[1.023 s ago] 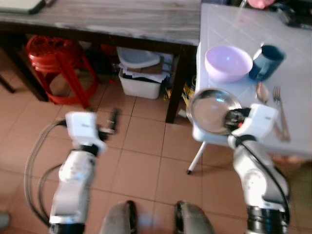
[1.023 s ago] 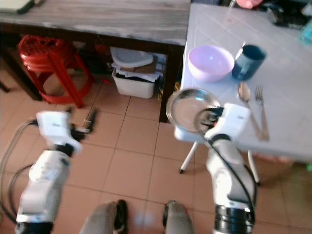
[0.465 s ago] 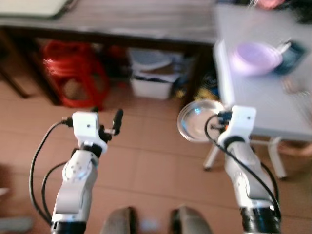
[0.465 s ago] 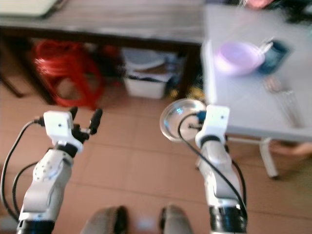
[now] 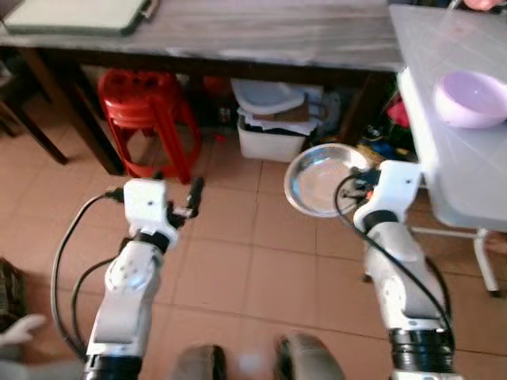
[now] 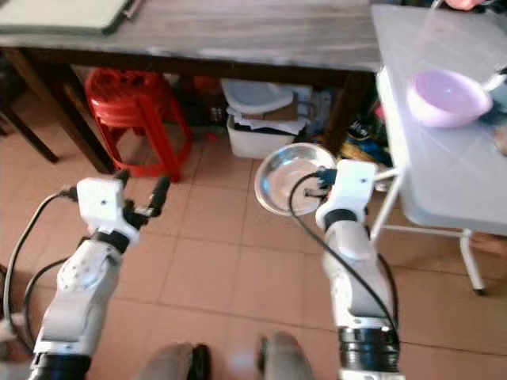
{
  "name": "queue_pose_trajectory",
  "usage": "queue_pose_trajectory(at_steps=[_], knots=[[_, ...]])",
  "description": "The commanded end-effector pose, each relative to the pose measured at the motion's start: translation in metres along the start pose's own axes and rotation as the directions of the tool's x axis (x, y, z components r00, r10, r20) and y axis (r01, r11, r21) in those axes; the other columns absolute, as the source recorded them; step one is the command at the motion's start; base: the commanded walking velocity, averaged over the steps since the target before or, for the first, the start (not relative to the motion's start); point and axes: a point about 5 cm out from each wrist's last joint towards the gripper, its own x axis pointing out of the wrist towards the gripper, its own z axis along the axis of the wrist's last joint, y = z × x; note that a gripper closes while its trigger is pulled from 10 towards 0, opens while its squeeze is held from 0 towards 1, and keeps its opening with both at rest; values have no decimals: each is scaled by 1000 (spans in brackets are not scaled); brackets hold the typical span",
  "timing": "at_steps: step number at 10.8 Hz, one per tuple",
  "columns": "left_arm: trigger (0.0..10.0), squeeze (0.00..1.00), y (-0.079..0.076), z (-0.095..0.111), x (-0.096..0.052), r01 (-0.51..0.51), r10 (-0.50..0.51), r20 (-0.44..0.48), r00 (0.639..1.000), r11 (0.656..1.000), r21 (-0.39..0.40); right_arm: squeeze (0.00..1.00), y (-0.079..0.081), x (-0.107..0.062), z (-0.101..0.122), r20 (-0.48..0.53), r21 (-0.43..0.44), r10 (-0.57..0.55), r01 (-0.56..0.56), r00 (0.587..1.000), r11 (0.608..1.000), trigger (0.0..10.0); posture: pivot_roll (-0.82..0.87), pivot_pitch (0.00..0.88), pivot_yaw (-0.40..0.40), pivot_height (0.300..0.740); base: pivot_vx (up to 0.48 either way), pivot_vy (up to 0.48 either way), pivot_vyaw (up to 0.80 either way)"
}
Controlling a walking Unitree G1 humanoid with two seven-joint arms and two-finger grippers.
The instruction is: Setting the table
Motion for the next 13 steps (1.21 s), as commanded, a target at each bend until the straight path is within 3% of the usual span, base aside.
queue_pose_trajectory(at_steps=[1, 4, 8, 9, 13], knots=[[10000, 0, -3, -1, 0, 9, -9, 0, 1000, 1000, 4, 0, -3, 0, 3, 28, -13, -9, 9, 1000, 1000, 10000, -55, 166, 21, 740, 401, 259, 0], [10000, 0, -9, 2, 2, 32, -32, 18, 999, 999, -2, 0, 3, 4, 22, 143, -63, 17, -8, 990, 998, 10000, -55, 173, 22, 740, 444, 87, 0], [10000, 0, -13, 3, 3, 44, -43, 27, 999, 999, -14, 0, 4, 6, 24, 169, -84, 22, -8, 985, 996, 10000, -53, 172, 23, 740, 465, 0, -255], [10000, 0, -14, 3, 3, 46, -45, 28, 999, 999, -20, 0, 10, 6, 35, 232, -209, 77, -28, 970, 978, 10000, -53, 172, 22, 740, 465, 0, 0], [10000, 0, -19, 2, 3, 53, -52, 27, 998, 998, -29, 0, 11, 8, 53, 318, -252, 83, 0, 944, 968, 10000, -62, 183, 21, 740, 459, 0, 0]])
